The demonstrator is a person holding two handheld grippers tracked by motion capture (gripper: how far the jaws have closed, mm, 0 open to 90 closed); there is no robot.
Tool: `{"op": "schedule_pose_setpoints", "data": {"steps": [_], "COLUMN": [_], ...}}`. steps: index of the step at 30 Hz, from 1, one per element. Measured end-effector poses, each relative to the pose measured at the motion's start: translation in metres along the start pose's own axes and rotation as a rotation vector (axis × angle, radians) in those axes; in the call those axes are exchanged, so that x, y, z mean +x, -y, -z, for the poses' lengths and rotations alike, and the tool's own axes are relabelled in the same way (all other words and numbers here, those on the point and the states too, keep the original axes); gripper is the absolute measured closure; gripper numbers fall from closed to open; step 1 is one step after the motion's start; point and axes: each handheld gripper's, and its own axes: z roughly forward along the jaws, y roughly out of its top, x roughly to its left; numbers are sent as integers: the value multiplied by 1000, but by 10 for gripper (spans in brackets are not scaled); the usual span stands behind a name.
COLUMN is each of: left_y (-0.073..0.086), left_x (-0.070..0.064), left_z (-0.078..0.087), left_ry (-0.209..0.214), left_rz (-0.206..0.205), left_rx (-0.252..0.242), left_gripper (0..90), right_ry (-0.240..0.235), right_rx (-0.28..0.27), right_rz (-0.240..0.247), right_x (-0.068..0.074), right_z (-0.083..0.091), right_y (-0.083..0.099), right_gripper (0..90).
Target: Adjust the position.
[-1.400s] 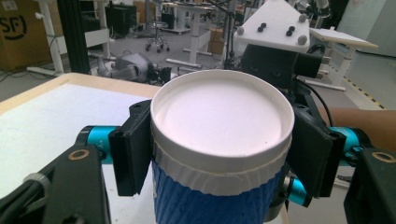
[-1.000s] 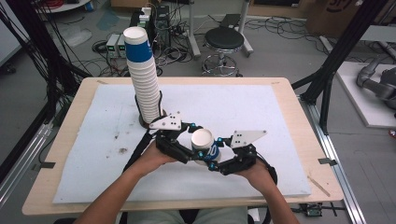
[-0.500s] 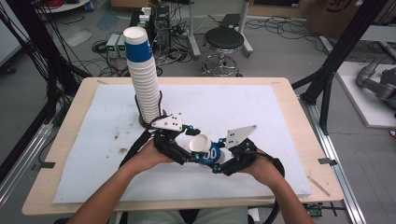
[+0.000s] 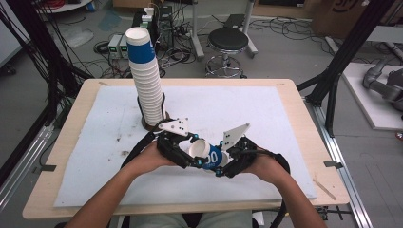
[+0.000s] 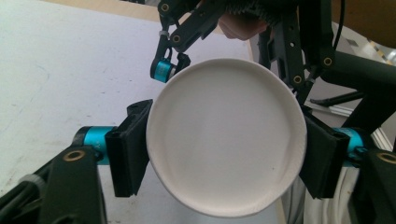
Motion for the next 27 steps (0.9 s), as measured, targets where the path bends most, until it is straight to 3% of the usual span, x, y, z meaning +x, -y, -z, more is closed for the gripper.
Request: {"op": "schedule_pose_setpoints", "data": {"steps": [8,10,14,15,16,19,20,22,27], "left_y": [2,2,5,5,7,10,10,12,15], "left_x": [2,3,6,6,8,9,9,9,9], "left_z": [0,2,8,8,11,16,16,18,22], "left_ry": [16,13,9,9,11,15,15,12,12], "left_rz": [-42,-46,-29,-29,-26,-24,-24,-22,-19], "left_rx": [-21,-44,-108,-108,-137,-177,-177,-196,-231], "left_gripper": [298,298,297,297,297,296,296,296,295], "right_ry": [10,19,28,28,38,48,48,47,35], "right_rx": [-27,-102,-215,-215,-276,-352,-352,-438,-523], "right_rz": [9,-36,-81,-81,-102,-160,-160,-214,-252], "right_x": [1,-1,-2,-2,-2,-4,-4,-5,-4], "right_z": [0,4,12,12,16,21,21,22,21], "right_y": [5,11,21,21,26,36,36,47,61], "right_gripper": [251,203,203,203,203,202,202,202,202]}}
